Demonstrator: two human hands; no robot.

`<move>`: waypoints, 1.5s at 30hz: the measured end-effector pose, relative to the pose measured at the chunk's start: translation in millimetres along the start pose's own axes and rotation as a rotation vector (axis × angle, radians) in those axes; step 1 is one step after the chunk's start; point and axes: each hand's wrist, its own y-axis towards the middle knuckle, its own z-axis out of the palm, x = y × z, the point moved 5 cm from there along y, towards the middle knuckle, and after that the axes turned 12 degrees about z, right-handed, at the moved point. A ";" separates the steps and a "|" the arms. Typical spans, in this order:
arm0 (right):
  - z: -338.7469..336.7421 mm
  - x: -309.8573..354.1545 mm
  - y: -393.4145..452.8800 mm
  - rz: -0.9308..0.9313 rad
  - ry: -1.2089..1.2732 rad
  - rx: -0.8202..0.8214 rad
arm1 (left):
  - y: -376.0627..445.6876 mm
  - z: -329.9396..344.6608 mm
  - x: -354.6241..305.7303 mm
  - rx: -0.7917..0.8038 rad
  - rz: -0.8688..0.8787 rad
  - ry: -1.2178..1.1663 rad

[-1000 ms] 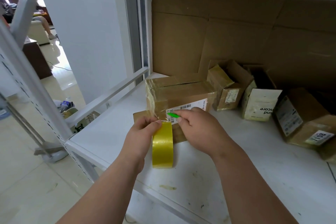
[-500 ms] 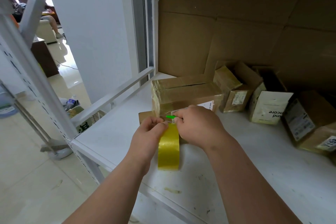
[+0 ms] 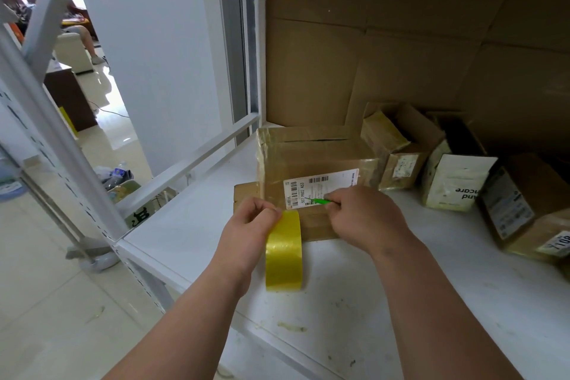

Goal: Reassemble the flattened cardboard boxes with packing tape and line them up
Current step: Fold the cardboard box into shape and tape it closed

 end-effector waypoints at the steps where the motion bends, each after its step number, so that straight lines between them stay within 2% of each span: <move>1: 4.2 -7.9 1.1 0.028 0.025 0.015 | 0.4 0.7 0.0 -0.001 0.002 0.000; 4: 24.3 -28.2 3.1 0.097 0.051 0.075 | 1.3 1.3 1.4 -0.012 0.001 0.001; 8: 51.7 -43.6 -3.5 0.160 -0.064 0.179 | 2.3 2.5 2.2 -0.020 -0.001 -0.002; 11: 48.8 -38.8 -5.3 0.159 -0.110 0.066 | 2.6 2.9 3.4 -0.012 -0.004 -0.005; 12: 45.3 -34.0 -4.9 0.159 -0.043 0.010 | 2.8 2.2 3.8 -0.013 -0.002 -0.002; 14: 38.7 -22.6 -4.4 0.177 0.247 -0.032 | 3.0 1.6 3.4 -0.011 0.009 0.007; 16: 37.3 -8.4 -4.0 0.187 0.611 0.028 | 1.8 1.2 2.2 -0.007 0.021 0.011; 18: 42.1 8.2 -5.8 0.211 0.897 0.177 | -0.2 1.0 0.3 0.005 0.039 0.027; 20: 51.1 19.2 -3.4 0.237 1.033 0.276 | -2.2 0.1 -1.2 0.026 0.058 0.048; 24: 60.6 28.1 0.9 0.259 1.131 0.294 | -4.2 -4.7 -1.7 0.060 0.072 0.059; 26: 56.5 30.7 -0.8 0.235 1.066 0.237 | -4.9 -6.3 -1.2 0.063 0.076 0.067; 30: 40.1 37.5 -10.9 0.069 0.717 -0.107 | -4.9 -7.6 -4.9 0.101 0.056 0.078; 34: 35.2 42.7 -29.3 -0.065 0.715 -0.366 | -2.6 -7.7 -10.5 0.166 0.080 0.123; 36: 35.1 42.5 -34.7 -0.079 0.746 -0.433 | -0.7 -7.3 -11.3 0.164 0.119 0.213; 38: 36.7 39.4 -36.2 -0.015 0.858 -0.355 | -1.2 -5.6 -11.4 0.144 0.156 0.250; 41: 42.8 34.4 -32.0 0.179 1.079 -0.038 | -7.7 -5.7 -16.6 0.074 0.292 0.321; 45: 39.3 33.6 -36.7 0.217 1.173 0.062 | -14.7 -5.0 -27.0 0.088 0.507 0.445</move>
